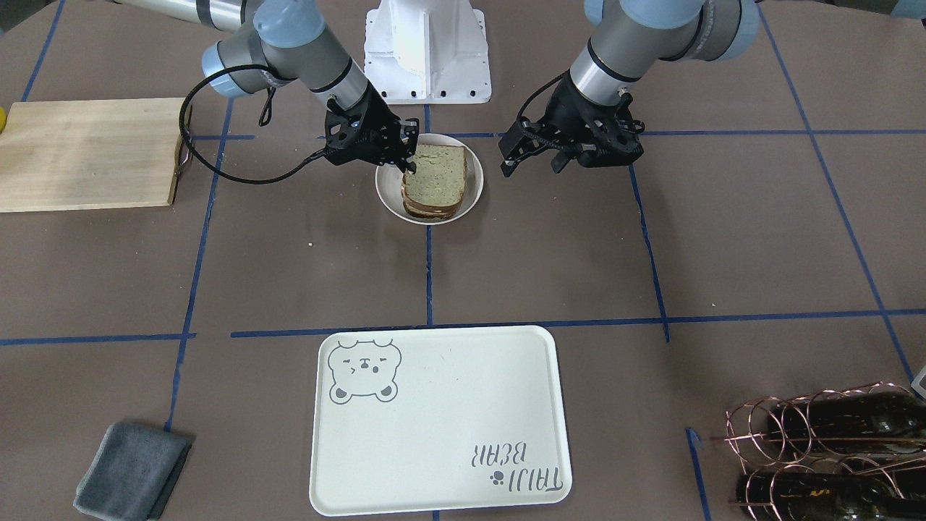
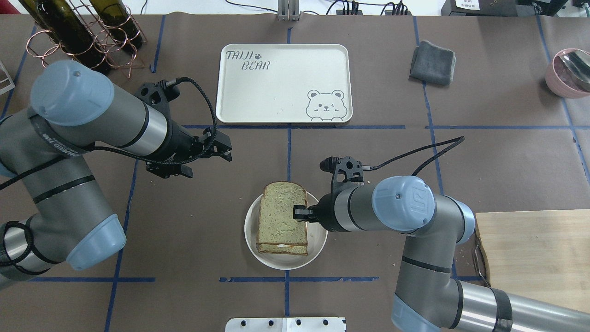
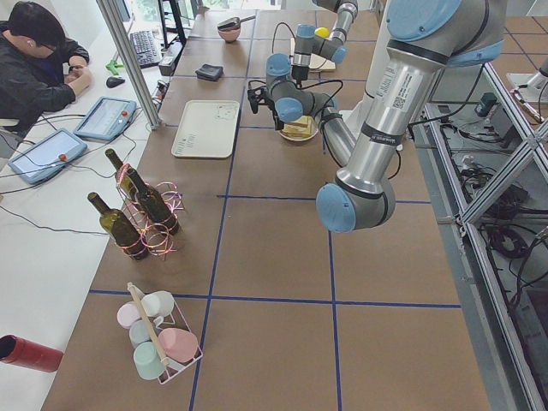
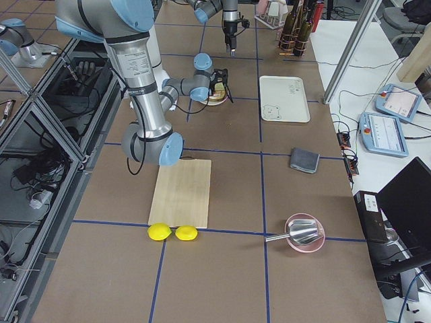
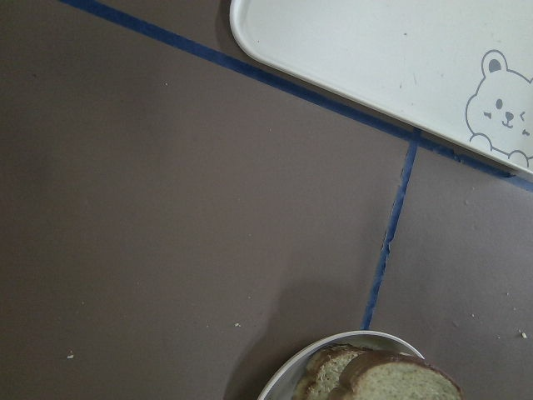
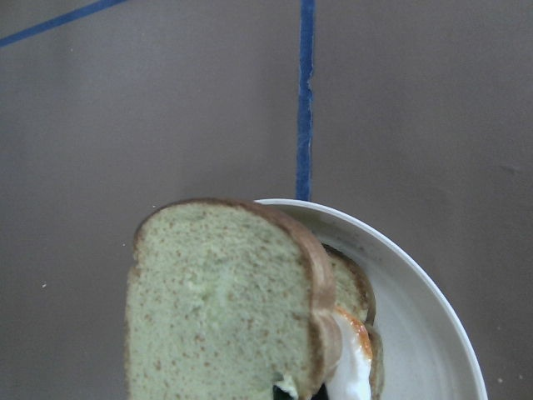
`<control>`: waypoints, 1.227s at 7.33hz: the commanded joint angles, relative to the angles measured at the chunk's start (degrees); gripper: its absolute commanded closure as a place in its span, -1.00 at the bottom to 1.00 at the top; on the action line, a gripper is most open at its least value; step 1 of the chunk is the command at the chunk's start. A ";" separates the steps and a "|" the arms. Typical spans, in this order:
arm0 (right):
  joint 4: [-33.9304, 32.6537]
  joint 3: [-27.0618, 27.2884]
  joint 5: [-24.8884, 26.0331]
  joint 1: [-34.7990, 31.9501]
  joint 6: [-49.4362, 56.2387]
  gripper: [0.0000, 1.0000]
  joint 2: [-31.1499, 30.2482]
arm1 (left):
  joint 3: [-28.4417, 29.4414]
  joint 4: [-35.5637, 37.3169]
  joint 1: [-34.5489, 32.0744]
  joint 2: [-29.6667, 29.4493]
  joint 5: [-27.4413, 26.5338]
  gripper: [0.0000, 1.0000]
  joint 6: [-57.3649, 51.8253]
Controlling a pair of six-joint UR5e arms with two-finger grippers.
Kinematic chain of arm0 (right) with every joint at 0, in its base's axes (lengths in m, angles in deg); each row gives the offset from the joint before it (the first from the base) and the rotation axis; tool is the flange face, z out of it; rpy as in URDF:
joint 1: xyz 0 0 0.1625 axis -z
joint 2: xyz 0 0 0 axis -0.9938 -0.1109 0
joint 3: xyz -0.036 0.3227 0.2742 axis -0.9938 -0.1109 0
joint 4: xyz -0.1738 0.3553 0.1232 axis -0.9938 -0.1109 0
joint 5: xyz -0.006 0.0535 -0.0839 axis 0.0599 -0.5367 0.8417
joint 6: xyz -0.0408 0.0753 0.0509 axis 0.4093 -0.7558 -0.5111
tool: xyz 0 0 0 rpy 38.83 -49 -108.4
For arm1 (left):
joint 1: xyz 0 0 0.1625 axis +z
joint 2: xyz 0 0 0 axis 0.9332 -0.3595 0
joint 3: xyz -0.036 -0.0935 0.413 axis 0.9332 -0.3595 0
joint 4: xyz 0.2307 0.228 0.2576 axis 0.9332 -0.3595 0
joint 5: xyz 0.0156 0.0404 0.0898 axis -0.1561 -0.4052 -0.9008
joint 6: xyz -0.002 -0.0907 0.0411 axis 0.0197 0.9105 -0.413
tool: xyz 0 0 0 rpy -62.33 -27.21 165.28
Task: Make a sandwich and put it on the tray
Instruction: 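Lower the bread onto the egg and open the right gripper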
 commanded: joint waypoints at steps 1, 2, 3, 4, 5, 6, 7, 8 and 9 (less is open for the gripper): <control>-0.42 0.11 0.26 0.34 0.07 1.00 -0.18 | 0.13 0.00 0.00 0.00 0.00 -1.00 0.00; -1.20 -0.07 0.17 0.34 0.07 0.59 0.08 | 0.83 -0.09 0.00 -0.18 0.00 -1.00 0.00; -1.47 0.02 0.25 0.08 0.16 -0.81 -0.18 | 1.27 -0.09 0.09 -0.53 0.00 -1.00 0.00; -1.47 1.06 0.08 -0.70 0.16 -1.00 -0.53 | 2.15 -0.70 0.35 -0.62 0.00 -1.00 -0.26; -1.56 3.08 -0.62 -1.76 0.16 -1.00 -1.84 | 3.46 -2.97 1.14 -0.27 -0.17 -1.00 0.00; -2.60 4.58 -2.36 -3.51 0.16 -1.00 -2.72 | 3.73 -2.82 4.02 -0.53 -3.83 -0.84 0.26; -5.83 6.42 -5.51 -6.22 0.16 -1.00 -2.90 | 4.69 -2.81 7.35 -0.62 -7.09 -0.59 0.44; -8.21 7.13 -8.42 -9.03 0.16 -1.00 -2.73 | 6.01 -3.25 9.30 -0.79 -7.38 -0.39 3.40; -9.02 7.31 -9.84 -10.89 0.16 -1.00 -2.82 | 6.98 -3.43 12.28 -0.97 -7.47 -0.33 4.21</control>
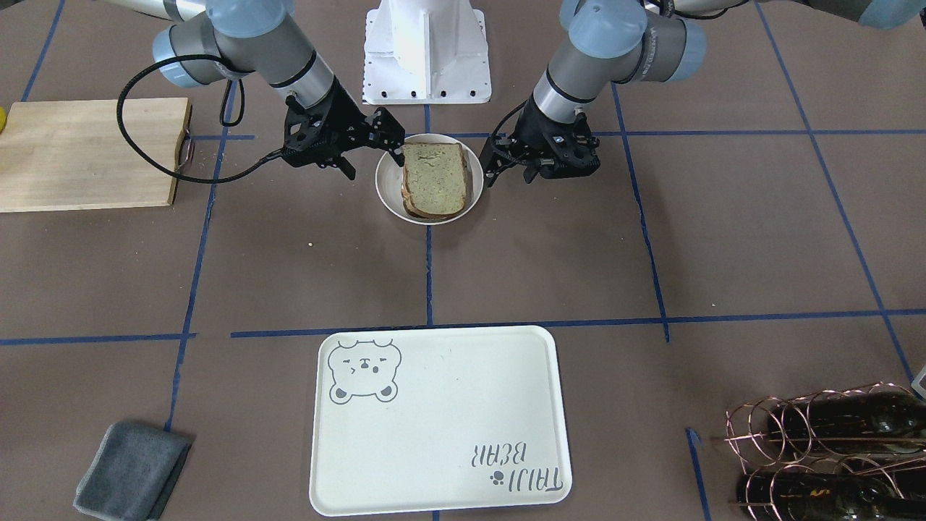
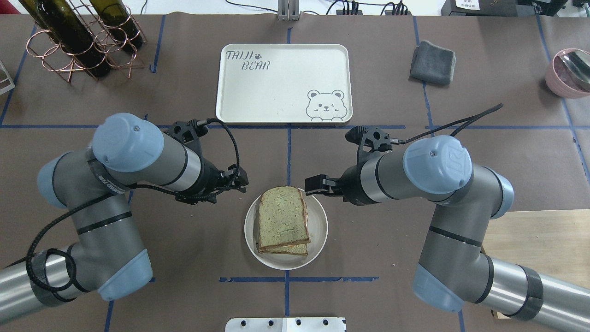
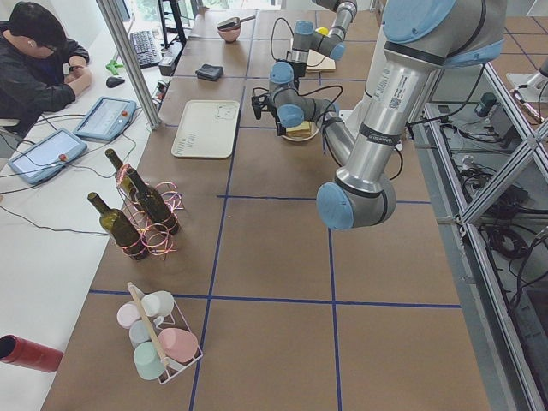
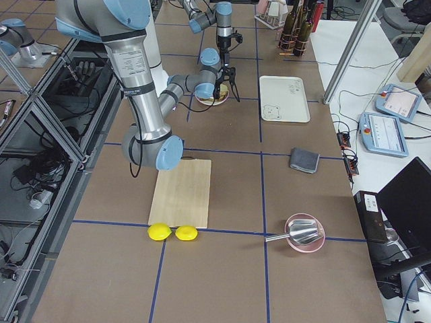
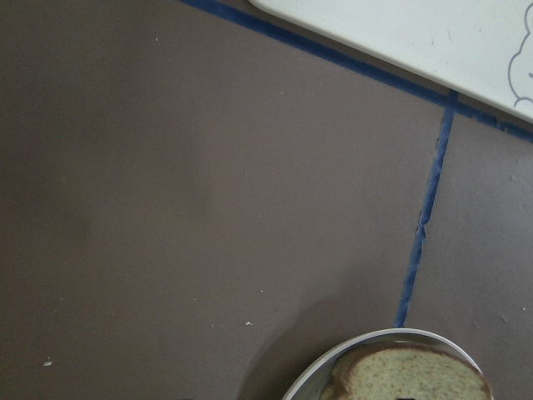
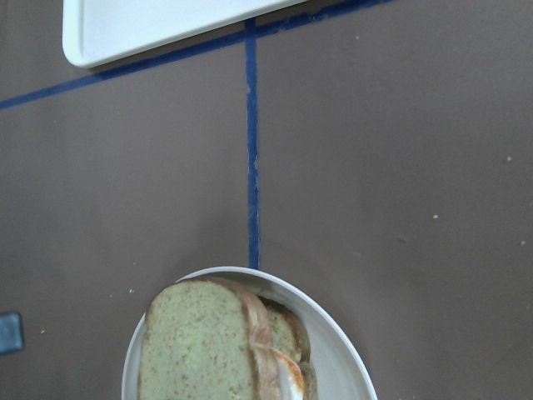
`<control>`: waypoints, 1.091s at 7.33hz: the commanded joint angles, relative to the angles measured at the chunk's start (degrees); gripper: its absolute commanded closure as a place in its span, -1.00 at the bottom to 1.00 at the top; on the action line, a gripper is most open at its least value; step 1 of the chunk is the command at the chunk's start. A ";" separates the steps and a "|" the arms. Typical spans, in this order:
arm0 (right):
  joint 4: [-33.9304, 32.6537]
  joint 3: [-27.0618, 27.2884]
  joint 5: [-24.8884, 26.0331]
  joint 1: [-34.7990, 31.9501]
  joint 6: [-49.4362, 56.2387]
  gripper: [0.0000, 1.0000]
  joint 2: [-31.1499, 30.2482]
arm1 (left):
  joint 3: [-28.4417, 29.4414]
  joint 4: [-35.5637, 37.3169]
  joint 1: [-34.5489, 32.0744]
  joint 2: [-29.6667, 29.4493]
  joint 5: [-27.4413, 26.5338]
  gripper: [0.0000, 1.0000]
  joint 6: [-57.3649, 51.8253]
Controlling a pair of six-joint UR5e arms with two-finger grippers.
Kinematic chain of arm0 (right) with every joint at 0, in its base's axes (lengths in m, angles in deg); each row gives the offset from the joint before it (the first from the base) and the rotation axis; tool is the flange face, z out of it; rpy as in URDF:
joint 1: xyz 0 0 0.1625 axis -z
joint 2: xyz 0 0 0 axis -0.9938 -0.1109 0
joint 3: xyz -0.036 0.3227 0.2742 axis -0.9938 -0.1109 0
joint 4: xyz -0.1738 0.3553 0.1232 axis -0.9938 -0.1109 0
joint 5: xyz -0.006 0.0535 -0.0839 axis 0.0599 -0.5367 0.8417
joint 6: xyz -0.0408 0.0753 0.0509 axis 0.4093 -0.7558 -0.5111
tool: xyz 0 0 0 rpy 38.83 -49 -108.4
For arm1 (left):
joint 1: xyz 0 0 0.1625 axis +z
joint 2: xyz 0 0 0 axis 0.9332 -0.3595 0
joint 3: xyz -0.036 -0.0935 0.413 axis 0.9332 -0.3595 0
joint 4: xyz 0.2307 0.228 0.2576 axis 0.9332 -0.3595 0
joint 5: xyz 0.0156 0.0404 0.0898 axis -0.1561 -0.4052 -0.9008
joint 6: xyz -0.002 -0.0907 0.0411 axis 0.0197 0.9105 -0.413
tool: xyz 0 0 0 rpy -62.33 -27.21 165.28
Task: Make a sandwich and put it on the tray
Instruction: 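Lower the bread onto the egg and open the right gripper, then grip the plate rim with the left gripper while the right gripper withdraws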
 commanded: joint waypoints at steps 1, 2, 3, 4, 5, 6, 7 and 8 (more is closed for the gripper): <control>-1.94 0.68 -3.06 -3.68 0.00 -1.00 -0.17 | 2.72 -0.39 4.86 -0.56 -4.08 -0.29 1.73; -2.90 0.68 -3.24 -4.47 0.09 -1.00 -0.08 | 3.34 -0.48 5.65 -0.83 -4.64 -0.24 1.73; -6.21 1.47 -4.89 -6.22 0.61 -1.00 0.18 | 4.04 -1.70 6.79 -0.74 -4.65 -0.19 1.73; -7.99 1.91 -7.26 -8.32 0.79 -1.00 0.27 | 5.18 -3.19 7.06 -0.83 -4.65 -0.07 1.81; -8.09 2.18 -8.06 -9.30 0.88 -1.00 0.01 | 5.71 -3.64 7.24 -0.83 -4.65 0.04 1.81; -8.09 2.18 -8.07 -9.40 0.88 -1.00 0.00 | 5.98 -3.64 7.94 -0.92 -4.65 0.05 1.81; -8.09 2.44 -8.07 -9.40 0.88 -1.00 0.00 | 6.07 -3.64 8.03 -0.92 -4.65 0.09 1.81; -8.09 2.62 -8.07 -9.57 0.88 -1.00 -0.08 | 6.33 -3.64 8.03 -1.09 -4.65 0.19 1.90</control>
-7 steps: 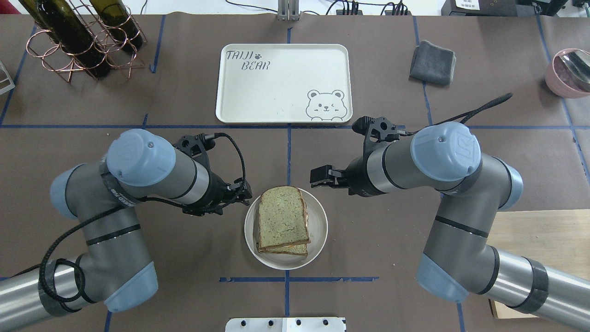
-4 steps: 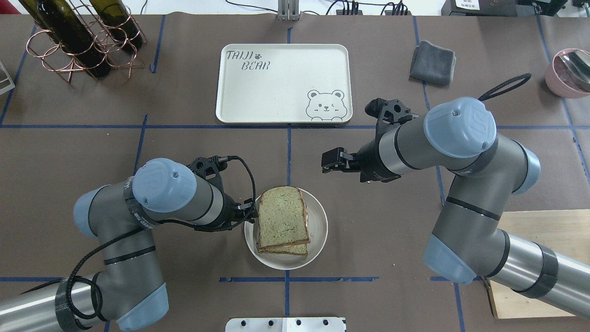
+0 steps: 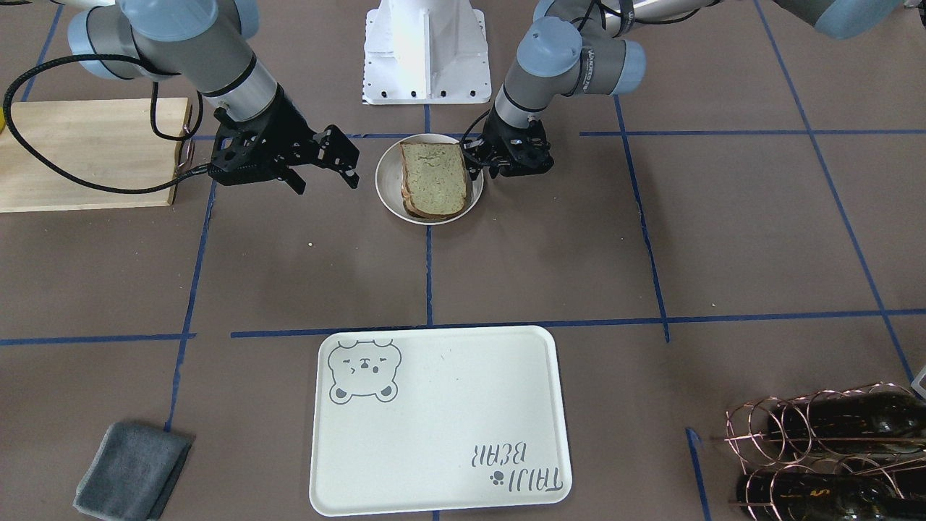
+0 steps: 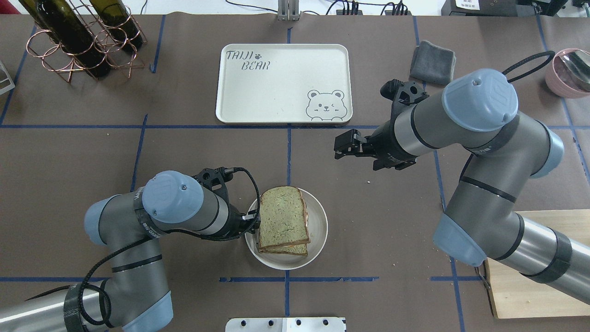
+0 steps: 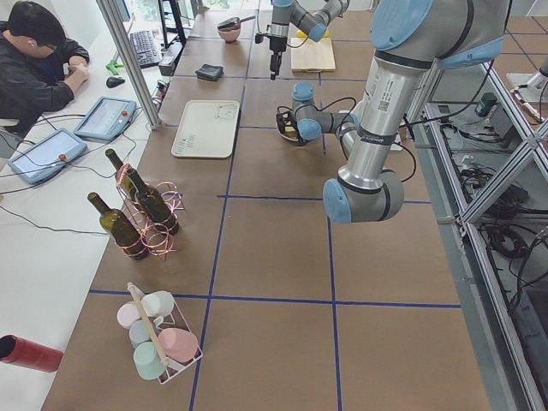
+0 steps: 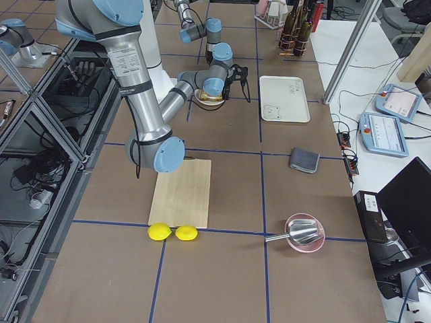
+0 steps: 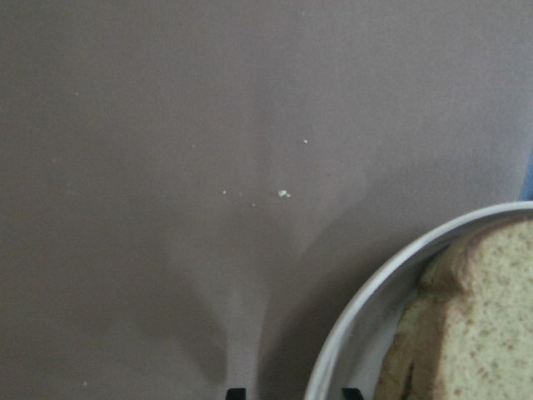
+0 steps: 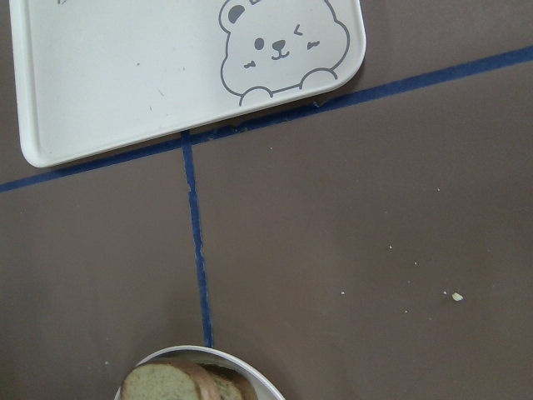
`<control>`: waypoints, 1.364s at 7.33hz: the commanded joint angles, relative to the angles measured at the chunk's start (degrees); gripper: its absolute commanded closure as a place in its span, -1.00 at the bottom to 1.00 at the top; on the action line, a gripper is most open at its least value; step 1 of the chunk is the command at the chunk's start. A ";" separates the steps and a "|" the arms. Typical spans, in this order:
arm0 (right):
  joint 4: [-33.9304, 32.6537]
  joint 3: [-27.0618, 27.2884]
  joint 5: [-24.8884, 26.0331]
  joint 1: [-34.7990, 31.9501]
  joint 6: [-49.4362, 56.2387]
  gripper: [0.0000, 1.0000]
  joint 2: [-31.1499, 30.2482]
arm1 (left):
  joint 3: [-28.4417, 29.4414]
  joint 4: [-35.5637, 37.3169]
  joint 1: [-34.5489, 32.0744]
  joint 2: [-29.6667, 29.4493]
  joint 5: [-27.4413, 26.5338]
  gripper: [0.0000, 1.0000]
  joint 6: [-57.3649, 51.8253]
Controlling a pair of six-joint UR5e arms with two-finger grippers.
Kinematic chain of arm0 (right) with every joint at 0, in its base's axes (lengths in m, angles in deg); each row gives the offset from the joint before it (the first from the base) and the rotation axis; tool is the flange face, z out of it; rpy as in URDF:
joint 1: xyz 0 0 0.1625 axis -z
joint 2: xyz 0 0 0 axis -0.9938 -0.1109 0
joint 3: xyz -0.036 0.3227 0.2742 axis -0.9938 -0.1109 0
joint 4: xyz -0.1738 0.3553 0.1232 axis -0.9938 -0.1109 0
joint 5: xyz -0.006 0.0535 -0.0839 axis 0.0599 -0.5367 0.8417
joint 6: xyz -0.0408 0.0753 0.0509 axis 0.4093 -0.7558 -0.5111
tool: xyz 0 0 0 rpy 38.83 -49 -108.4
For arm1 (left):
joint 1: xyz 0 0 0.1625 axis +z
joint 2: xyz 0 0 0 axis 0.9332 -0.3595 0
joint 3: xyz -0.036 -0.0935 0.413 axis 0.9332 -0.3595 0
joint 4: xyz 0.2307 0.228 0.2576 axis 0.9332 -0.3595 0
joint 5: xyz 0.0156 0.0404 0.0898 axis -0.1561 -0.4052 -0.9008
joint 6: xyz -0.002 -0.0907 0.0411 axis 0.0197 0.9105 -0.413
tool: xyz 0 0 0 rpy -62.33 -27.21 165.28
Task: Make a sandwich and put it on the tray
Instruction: 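Grip the plate rim with the left gripper while the right gripper withdraws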
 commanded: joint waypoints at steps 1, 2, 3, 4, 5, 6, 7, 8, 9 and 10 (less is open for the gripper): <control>-0.04 0.24 -0.07 -0.31 0.01 -1.00 -0.16 | 0.38 -0.04 0.13 -0.39 0.00 0.31 0.06; -0.04 0.50 -0.07 -0.40 0.01 -1.00 -0.16 | 0.38 -0.13 0.13 -0.74 0.00 0.32 0.67; -0.04 0.51 -0.07 -0.49 0.01 -1.00 -0.25 | 0.47 -0.31 0.13 -0.75 0.00 0.32 0.85; -0.04 0.51 -0.07 -0.57 0.01 -1.00 -0.25 | 1.17 -1.61 0.74 -0.75 0.00 0.32 0.86; -0.04 0.51 -0.15 -0.66 0.01 -1.00 -0.25 | 1.69 -2.41 0.92 -0.75 0.00 0.35 0.94; -0.04 0.59 -0.24 -0.92 0.01 -1.00 -0.34 | 1.35 -2.42 0.92 -0.75 0.00 0.71 0.94; -0.04 0.59 -0.33 -1.19 0.01 -1.00 -0.34 | 1.00 -2.42 0.92 -0.75 0.00 1.00 1.03; -0.13 0.68 -0.42 -1.45 0.10 -1.00 -0.51 | 0.74 -2.42 0.83 -0.75 0.00 1.00 1.03; -1.26 0.94 -0.68 -2.06 0.36 -1.00 -0.86 | 0.12 -2.42 0.75 -0.75 0.00 1.00 1.03; -5.36 2.16 -0.68 -2.59 2.27 -1.00 -1.04 | -2.49 -2.42 0.31 -0.66 0.26 1.00 1.03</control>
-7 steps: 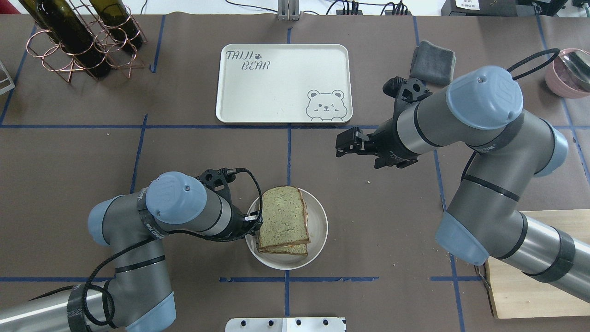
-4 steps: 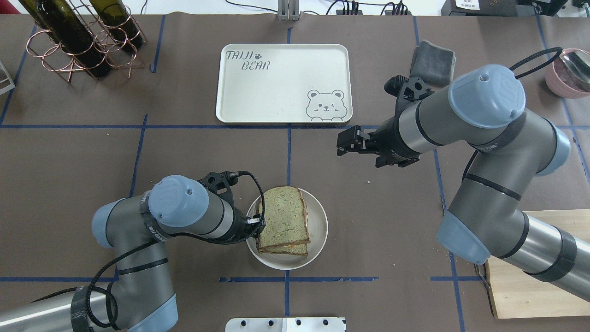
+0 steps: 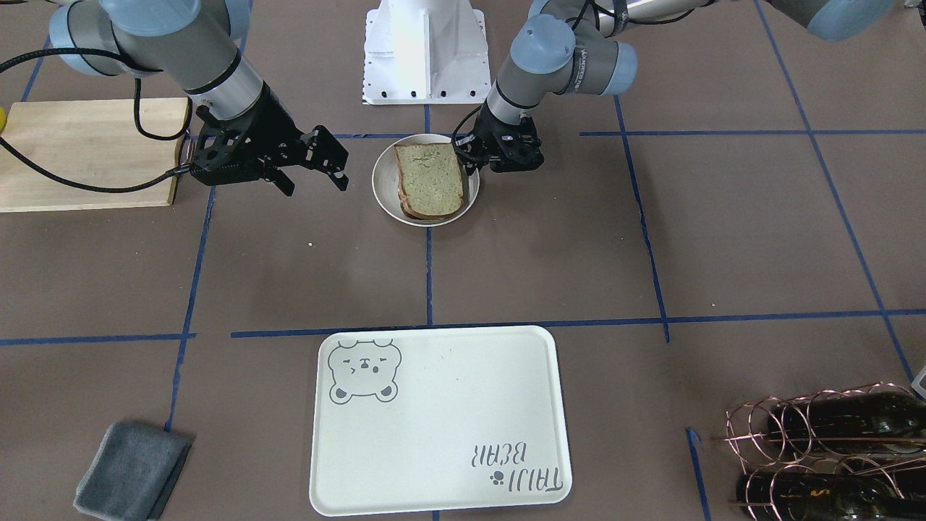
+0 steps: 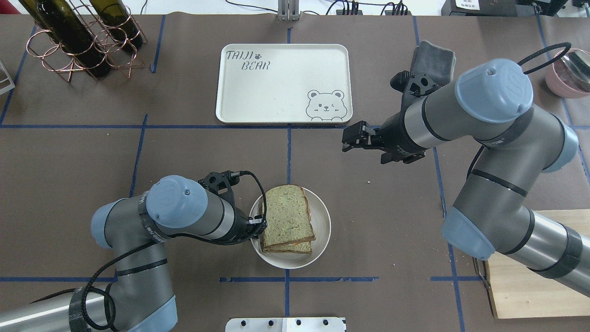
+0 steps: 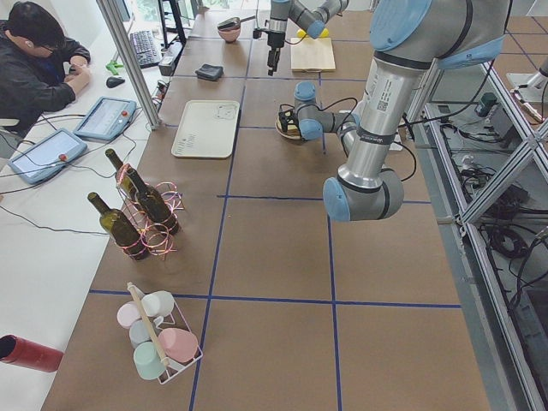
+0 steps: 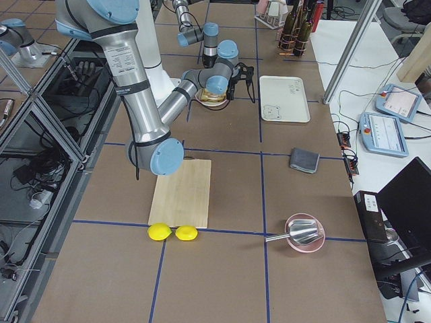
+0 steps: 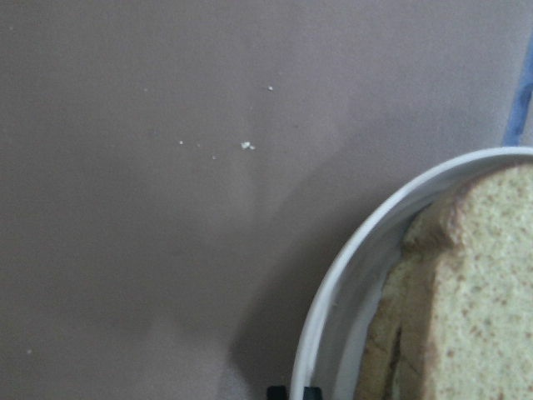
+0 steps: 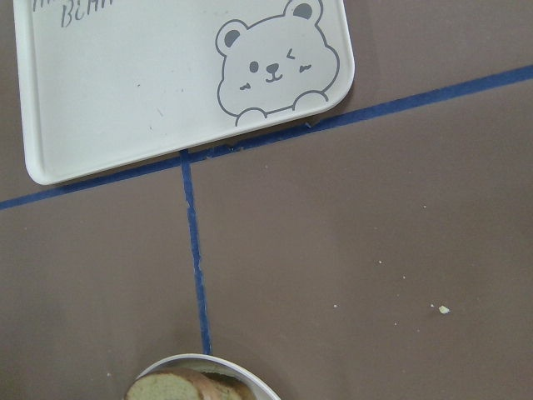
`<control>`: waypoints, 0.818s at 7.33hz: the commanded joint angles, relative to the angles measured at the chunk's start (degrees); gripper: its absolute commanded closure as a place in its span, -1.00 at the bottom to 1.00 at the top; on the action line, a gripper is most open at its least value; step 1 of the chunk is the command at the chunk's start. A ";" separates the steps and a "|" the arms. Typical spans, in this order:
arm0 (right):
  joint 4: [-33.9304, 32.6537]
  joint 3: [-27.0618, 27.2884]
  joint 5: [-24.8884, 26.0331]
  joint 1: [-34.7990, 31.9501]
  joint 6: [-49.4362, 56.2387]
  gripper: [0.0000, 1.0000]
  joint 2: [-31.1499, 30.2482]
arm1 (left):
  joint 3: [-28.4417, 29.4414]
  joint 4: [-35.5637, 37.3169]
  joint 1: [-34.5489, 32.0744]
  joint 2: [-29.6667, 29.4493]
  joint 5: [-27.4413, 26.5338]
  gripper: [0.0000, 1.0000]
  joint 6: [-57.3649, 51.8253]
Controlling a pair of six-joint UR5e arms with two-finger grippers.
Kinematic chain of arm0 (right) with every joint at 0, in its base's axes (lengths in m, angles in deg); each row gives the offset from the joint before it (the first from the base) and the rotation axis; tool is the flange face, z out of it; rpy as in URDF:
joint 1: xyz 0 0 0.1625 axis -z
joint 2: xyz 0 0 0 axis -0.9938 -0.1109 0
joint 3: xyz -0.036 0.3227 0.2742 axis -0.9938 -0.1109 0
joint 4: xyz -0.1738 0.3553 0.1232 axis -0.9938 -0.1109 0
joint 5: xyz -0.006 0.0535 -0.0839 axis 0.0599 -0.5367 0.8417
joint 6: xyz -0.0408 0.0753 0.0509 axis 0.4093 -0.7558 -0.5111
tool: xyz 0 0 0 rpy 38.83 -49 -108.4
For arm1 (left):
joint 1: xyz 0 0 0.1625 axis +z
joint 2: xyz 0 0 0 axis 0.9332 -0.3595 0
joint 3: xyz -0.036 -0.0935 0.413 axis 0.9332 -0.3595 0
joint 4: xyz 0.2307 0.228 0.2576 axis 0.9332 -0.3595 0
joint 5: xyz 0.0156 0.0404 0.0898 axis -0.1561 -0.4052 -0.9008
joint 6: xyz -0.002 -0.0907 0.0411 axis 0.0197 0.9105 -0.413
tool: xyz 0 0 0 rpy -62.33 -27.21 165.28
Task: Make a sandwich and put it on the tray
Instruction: 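Grip the plate rim with the left gripper while the right gripper withdraws, then carry the plate with the left gripper onto the white tray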
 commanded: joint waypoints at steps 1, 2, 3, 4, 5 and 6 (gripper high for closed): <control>-12.05 3.32 -0.02 -1.10 7.43 -1.00 -0.28 | -3.61 -0.36 -1.84 0.06 0.37 1.00 1.48; -20.05 5.52 0.33 -2.58 14.45 -1.00 -0.19 | -3.45 -3.84 -2.38 0.06 0.55 1.00 5.41; -24.13 6.85 0.33 -3.82 19.48 -1.00 -0.45 | -2.93 -5.88 -3.60 0.06 2.55 1.00 8.50; -24.61 8.17 0.07 -5.05 23.10 -1.00 -3.24 | -2.75 -5.98 -4.84 -0.11 2.92 1.00 11.40; -24.61 9.75 -0.10 -6.19 28.71 -1.00 -6.83 | -2.05 -7.03 -6.94 -1.25 2.92 1.00 15.61; -24.53 10.11 -0.37 -8.20 33.63 -1.00 -9.22 | 0.66 -8.00 -8.61 -3.87 2.92 1.00 21.48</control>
